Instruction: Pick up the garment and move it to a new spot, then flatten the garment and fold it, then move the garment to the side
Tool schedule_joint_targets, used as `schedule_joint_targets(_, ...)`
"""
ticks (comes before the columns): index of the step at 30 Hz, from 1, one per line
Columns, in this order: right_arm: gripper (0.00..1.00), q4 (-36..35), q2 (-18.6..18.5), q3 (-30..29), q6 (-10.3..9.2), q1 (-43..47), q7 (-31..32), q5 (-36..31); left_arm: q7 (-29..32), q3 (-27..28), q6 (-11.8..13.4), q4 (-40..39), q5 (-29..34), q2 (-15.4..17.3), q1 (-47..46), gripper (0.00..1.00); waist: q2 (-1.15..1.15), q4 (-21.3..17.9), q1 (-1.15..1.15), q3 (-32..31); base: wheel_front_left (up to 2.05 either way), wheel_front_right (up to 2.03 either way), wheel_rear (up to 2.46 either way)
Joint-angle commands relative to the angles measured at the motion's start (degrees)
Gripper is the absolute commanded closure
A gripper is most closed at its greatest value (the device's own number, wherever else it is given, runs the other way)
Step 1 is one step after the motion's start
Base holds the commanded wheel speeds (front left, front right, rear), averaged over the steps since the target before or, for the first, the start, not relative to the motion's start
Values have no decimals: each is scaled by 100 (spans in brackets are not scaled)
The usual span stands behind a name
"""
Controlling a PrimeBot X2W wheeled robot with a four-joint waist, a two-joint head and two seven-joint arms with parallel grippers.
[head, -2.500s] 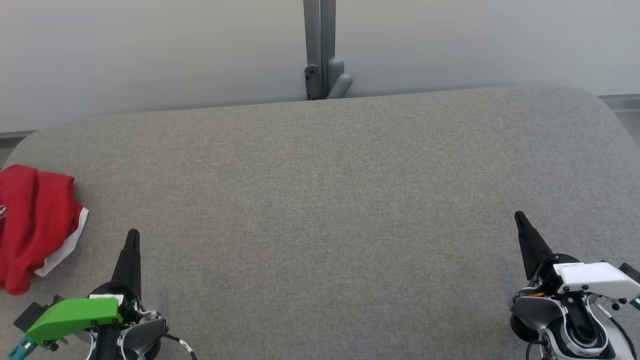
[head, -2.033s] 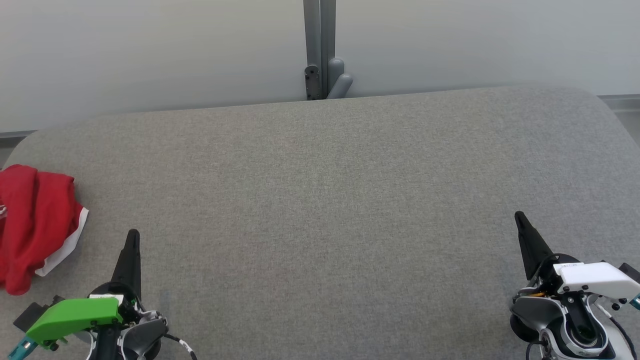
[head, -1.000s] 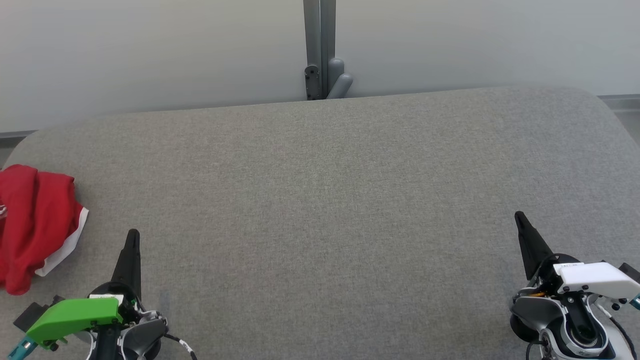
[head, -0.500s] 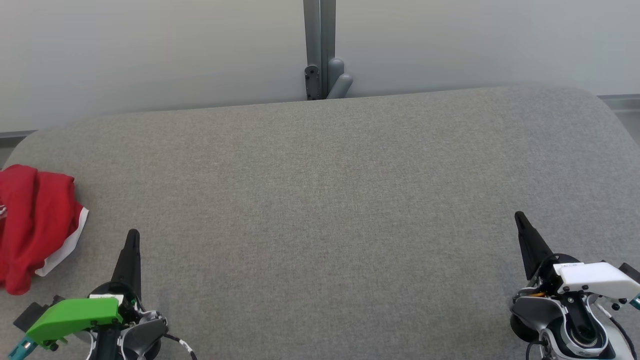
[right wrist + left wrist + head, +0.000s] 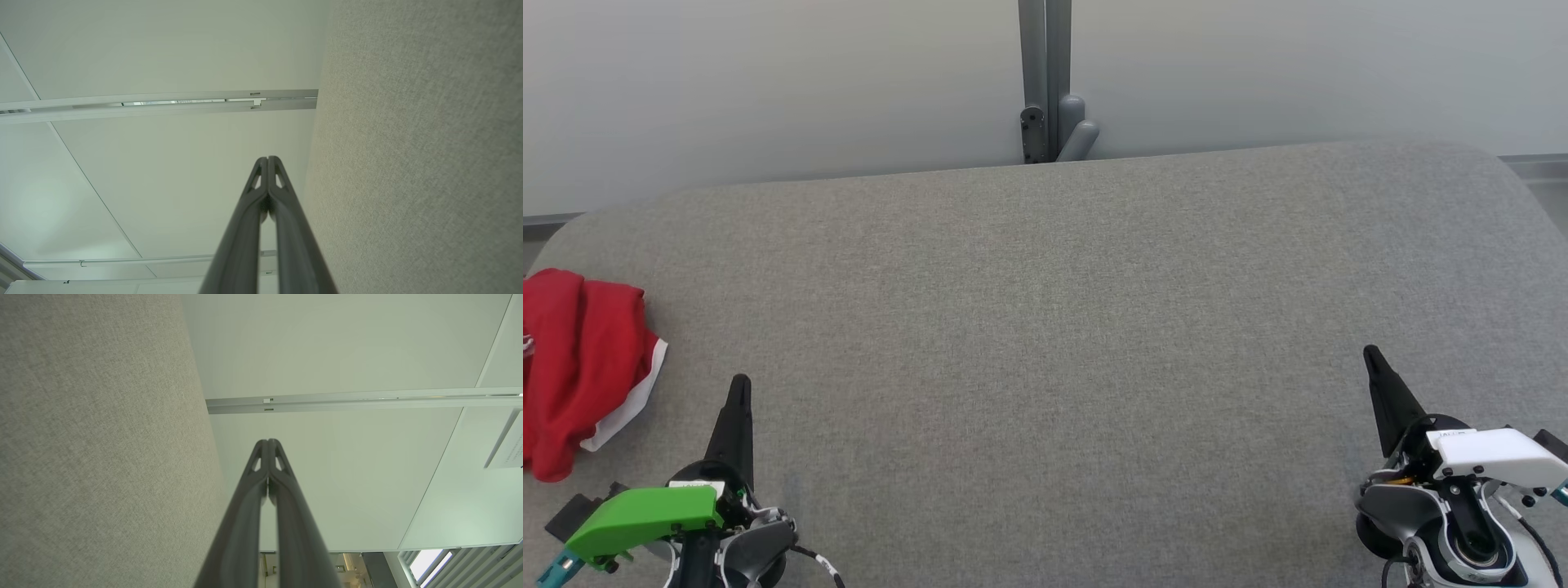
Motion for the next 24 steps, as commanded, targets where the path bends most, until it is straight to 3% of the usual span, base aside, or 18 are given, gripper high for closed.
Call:
schedule_joint_targets(1,100,-20,-26,-9,2,70,21,30,5,10,-25,-19,-16,36,-60,100,0,0,0,0,0,0,0)
schedule_joint_targets(24,100,-20,-26,-9,2,70,21,30,5,10,-25,-19,-15,36,-60,100,0,0,0,0,0,0,0)
